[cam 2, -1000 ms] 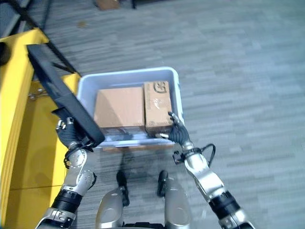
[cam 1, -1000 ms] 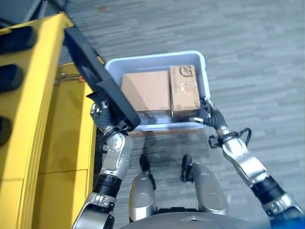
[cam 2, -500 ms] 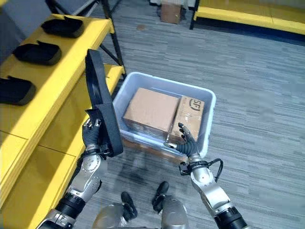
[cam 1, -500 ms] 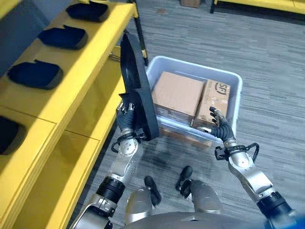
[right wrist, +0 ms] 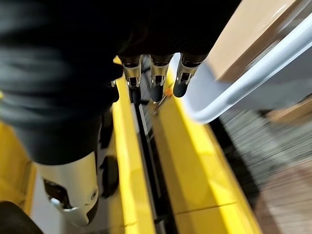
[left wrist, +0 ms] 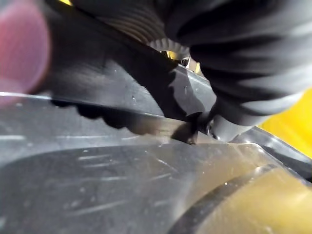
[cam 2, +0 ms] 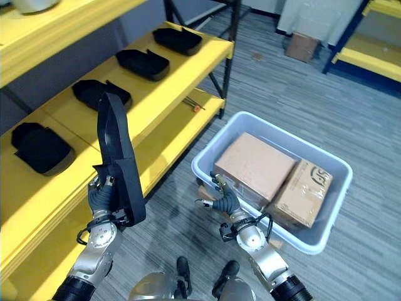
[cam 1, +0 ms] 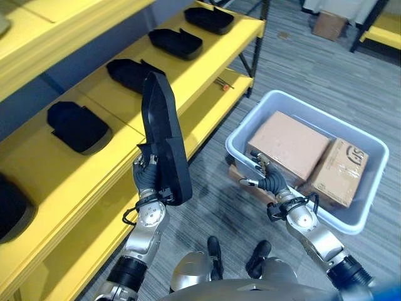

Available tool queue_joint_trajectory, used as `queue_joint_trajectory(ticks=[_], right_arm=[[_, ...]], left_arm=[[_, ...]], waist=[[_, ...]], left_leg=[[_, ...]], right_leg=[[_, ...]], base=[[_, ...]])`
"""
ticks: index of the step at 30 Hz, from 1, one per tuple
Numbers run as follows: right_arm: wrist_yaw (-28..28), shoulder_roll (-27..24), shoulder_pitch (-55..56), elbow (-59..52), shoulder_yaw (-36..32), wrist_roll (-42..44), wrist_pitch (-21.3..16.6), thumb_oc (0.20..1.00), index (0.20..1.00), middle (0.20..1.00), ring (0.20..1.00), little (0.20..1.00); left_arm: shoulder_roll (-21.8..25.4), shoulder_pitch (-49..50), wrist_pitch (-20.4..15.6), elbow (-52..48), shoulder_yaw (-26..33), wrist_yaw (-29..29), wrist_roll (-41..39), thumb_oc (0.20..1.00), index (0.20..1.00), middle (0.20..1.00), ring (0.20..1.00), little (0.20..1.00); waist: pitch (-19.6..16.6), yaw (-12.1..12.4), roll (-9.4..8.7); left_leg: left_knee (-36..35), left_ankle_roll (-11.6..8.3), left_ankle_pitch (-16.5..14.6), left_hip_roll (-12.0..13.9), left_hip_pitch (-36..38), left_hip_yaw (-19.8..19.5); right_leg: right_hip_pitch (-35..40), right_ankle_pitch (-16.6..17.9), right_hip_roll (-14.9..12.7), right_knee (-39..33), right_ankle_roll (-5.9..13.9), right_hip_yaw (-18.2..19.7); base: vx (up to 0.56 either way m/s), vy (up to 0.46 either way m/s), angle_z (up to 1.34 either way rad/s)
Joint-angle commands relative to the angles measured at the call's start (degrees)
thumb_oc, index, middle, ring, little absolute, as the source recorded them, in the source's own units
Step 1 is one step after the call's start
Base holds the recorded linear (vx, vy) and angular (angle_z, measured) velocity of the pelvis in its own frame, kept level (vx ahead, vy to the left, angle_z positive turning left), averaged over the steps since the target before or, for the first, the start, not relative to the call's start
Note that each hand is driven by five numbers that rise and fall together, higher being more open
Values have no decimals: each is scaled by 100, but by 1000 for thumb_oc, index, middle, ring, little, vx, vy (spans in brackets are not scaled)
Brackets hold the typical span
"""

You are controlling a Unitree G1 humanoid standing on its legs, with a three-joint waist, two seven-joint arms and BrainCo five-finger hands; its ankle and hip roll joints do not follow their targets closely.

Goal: Move parts from the plastic box to the shelf.

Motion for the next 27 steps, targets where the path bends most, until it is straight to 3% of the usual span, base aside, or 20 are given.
queue_joint_trajectory(ticks=[1, 4, 5, 6, 7, 11, 12, 14, 16, 20, 21, 24, 27], right_arm=[[56, 175, -131, -335, 180, -194, -186, 1000, 1000, 1000, 1000, 1000], [9, 206, -180, -394, 202, -210, -84, 1000, 1000, 1000, 1000, 1000], [-127, 210, -131, -430, 141, -97, -80, 1000, 1000, 1000, 1000, 1000], [-177, 205, -117, -430, 113, -55, -93, 1000, 1000, 1000, 1000, 1000], [-215, 171, 54, -465, -72, 103, -183, 1000, 1000, 1000, 1000, 1000], [74, 129, 302, -455, -213, 124, -342, 1000, 1000, 1000, 1000, 1000], [184, 82, 431, -491, -240, 164, -461, 1000, 1000, 1000, 1000, 1000], [273, 20, 468, -448, -256, 240, -640, 1000, 1000, 1000, 1000, 1000], [326, -51, 278, -347, -148, 258, -852, 1000, 1000, 1000, 1000, 1000], [353, -87, 82, -265, -30, 230, -833, 1000, 1000, 1000, 1000, 1000], [268, -120, 28, -228, 7, 224, -809, 1000, 1000, 1000, 1000, 1000], [134, -147, 122, -235, -123, 311, -726, 1000, 1000, 1000, 1000, 1000], [280, -148, 198, -167, -224, 226, -625, 1000, 1000, 1000, 1000, 1000]], left_arm=[[218, -328, -218, -554, 173, -239, 123, 200, 200, 200, 200, 200], [199, -299, -66, -544, 221, -516, -301, 200, 200, 200, 200, 200], [255, -328, -74, -491, 183, -589, -2, 200, 200, 200, 200, 200], [272, -354, -45, -486, 158, -635, 29, 200, 200, 200, 200, 200], [292, -365, 80, -453, 25, -862, -43, 200, 200, 200, 200, 200], [173, -147, 13, -423, -49, -959, 24, 200, 200, 200, 200, 200], [129, -38, -67, -437, -115, -986, 104, 200, 200, 200, 200, 200], [133, -37, -63, -414, -176, -1038, 42, 200, 200, 200, 200, 200], [164, -27, -82, -415, -206, -1064, -6, 200, 200, 200, 200, 200], [192, -47, -85, -417, -277, -1051, 27, 200, 200, 200, 200, 200], [223, -86, -41, -395, -299, -1042, -74, 200, 200, 200, 200, 200], [184, -167, 30, -315, -299, -1287, -365, 200, 200, 200, 200, 200], [148, -129, 48, -318, -308, -1197, -565, 200, 200, 200, 200, 200]], waist=[[-221, 46, -207], [-302, 73, -182], [-349, -71, -192], [-358, -135, -202], [-486, -402, -269], [-577, -491, -372], [-613, -553, -396], [-615, -594, -392], [-583, -515, -347], [-515, -452, -280], [-473, -468, -246], [-417, -651, -223], [-383, -700, -275]], left_leg=[[-164, -401, 161, 118, 65, -15], [-251, -279, 120, -62, 143, -478], [-212, -187, 64, -139, 125, -868], [-157, -125, 119, -169, 39, -949], [-136, -60, 91, -333, -29, -1521], [-225, -91, 170, -536, 5, -1940], [-221, -68, 175, -657, -29, -2202], [-134, -37, 133, -765, -115, -2478], [-35, -53, 132, -764, -221, -2532], [57, -69, 143, -775, -359, -2560], [179, -90, 108, -754, -419, -2431], [519, -239, -11, -521, -420, -1531], [974, -356, -125, -286, -526, -1485]], right_leg=[[608, 362, -114, -672, 678, 222], [523, 400, -132, -592, 736, 578], [381, 133, 80, -345, 646, 1232], [283, 149, 172, -310, 549, 1448], [134, -48, 696, -188, 336, 2464], [121, 1, 1234, -379, 173, 2835], [71, 37, 1422, -423, 133, 3173], [59, 68, 1445, -509, 141, 3426], [40, 63, 1386, -528, 153, 3367], [6, 39, 1335, -530, 141, 3285], [-22, 2, 1297, -481, 124, 3199], [72, -14, 1153, -501, 116, 2758], [173, -51, 1013, -407, 34, 2684]], base=[[1, 191, 41], [68, 136, 40], [60, 51, 112], [186, 10, 192], [136, -8, 179], [161, -46, 125], [78, -88, 31], [77, -177, 102], [21, -165, 129], [-22, -76, 18], [-38, -71, 14], [13, -13, 59], [30, 72, 90]])
